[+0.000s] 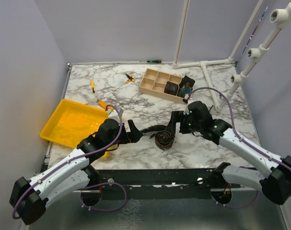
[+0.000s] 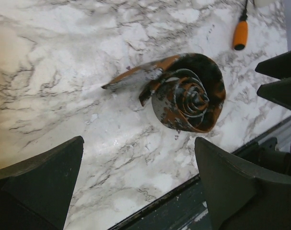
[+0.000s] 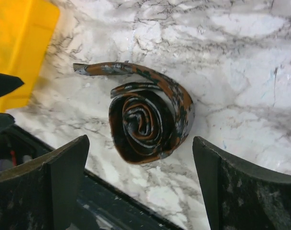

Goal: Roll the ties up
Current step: Flatten out the tie at the center of the board.

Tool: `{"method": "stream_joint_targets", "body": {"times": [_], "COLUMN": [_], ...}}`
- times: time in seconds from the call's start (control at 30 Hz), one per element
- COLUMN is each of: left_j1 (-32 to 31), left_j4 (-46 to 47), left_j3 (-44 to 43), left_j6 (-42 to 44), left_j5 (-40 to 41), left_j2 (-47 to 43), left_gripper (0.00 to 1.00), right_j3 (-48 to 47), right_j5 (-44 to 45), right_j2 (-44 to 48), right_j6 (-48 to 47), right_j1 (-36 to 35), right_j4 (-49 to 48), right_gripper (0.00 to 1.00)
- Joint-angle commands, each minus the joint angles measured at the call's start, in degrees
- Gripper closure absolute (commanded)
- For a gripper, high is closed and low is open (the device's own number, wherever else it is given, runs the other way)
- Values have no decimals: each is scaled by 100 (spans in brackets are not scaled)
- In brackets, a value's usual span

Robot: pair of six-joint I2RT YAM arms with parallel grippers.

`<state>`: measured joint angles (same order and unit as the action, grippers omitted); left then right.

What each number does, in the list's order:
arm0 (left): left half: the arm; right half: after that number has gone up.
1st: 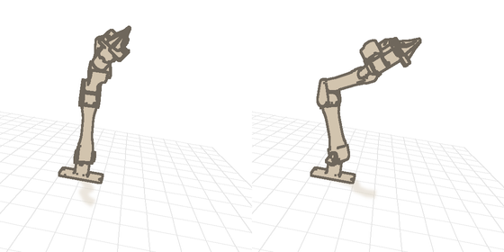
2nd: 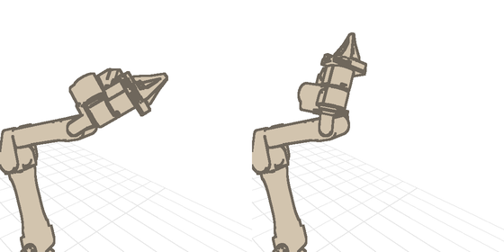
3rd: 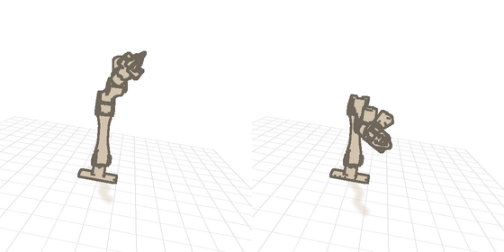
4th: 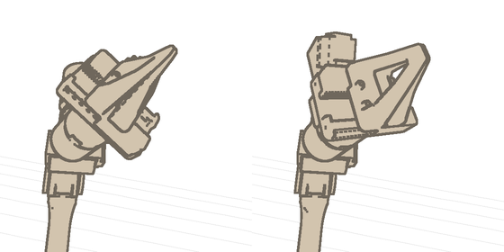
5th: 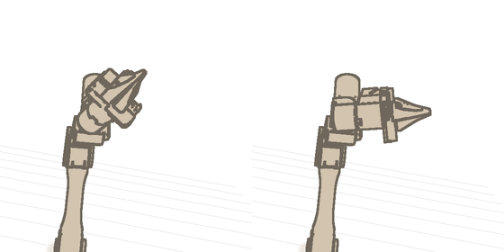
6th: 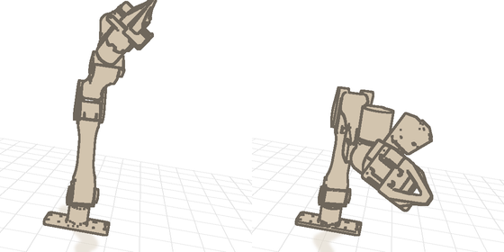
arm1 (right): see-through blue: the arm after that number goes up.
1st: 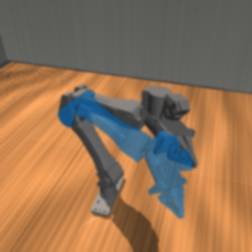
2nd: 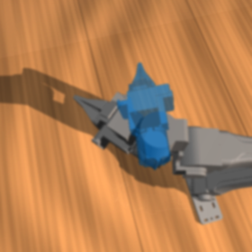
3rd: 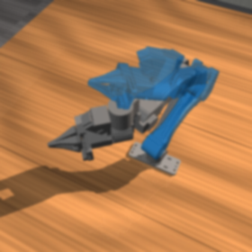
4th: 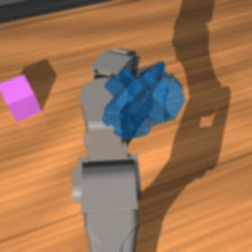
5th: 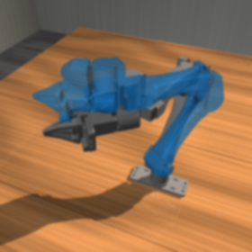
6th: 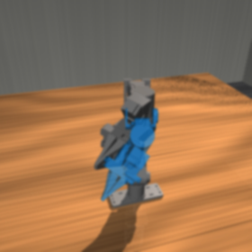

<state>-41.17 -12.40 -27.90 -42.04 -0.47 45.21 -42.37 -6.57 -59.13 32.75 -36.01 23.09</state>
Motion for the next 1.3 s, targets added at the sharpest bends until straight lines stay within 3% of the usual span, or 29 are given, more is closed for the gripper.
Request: {"method": "stream_joint_targets", "body": {"times": [0.0, 0.23, 0.37, 0.53, 0.67, 0.97, 1.1, 1.27], "left_j1": [-51, -59, -56, -58, -57, -60, -57, -58], "left_j4": [-472, -1066, -1445, -1751, -1688, -1626, -1547, -1439], "left_j3": [-33, 143, 35, -83, -122, -41, 13, 60], "left_j6": [-531, -988, -1103, -1369, -1312, -1109, -1064, -1026], "left_j5": [1151, 1585, 1894, 2387, 2379, 2234, 2126, 1972], "left_j2": [-238, -1201, -1575, -1968, -1971, -2071, -2165, -2109], "left_gripper": [3, 4, 4, 3, 2, 1, 1, 1], "right_j3": [-704, -1750, -1798, -1686, -2252, -3167, -3193, -2969], "right_j5": [793, 1465, 1754, 1710, 1396, 846, 257, 301], "right_j2": [-806, -2120, -2600, -2782, -3318, -4074, -4283, -4411], "right_j6": [-1528, -3192, -4287, -4942, -5509, -5739, -5599, -5500], "right_j1": [-408, -1282, -1863, -1873, -1837, -1690, -1644, -1644], "right_j4": [312, 869, 684, 20, 277, 856, 975, 933], "right_gripper": [7, 3, 2, 2, 2, 5, 5, 7]}}
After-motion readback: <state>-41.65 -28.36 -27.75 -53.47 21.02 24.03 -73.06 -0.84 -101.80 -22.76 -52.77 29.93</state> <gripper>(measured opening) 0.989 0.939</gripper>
